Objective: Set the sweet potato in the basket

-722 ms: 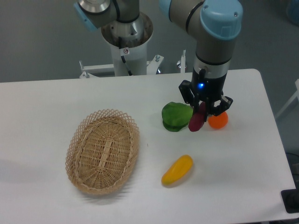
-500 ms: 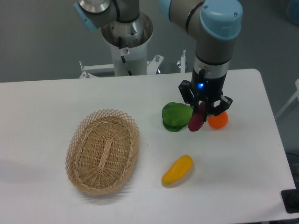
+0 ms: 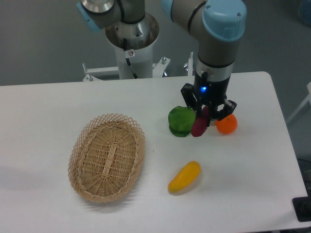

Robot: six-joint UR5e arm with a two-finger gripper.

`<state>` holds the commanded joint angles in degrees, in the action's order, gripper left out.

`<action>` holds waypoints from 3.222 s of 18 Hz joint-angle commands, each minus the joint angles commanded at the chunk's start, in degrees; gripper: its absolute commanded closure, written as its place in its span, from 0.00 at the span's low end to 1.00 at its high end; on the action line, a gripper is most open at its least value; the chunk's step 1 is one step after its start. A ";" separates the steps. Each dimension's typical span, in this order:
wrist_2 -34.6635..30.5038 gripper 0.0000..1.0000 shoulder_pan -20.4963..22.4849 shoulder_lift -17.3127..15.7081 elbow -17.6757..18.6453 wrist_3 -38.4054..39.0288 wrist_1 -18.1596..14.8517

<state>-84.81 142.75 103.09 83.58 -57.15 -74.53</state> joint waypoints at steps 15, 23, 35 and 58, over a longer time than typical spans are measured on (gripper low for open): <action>-4.03 0.67 -21.18 5.44 17.75 22.79 26.54; -7.56 0.65 -24.44 10.63 17.93 22.70 26.90; -10.11 0.00 -24.45 9.24 14.52 23.13 26.55; -10.03 0.00 1.56 -3.16 4.57 -16.12 5.28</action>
<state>-94.84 144.31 99.94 88.15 -73.28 -69.25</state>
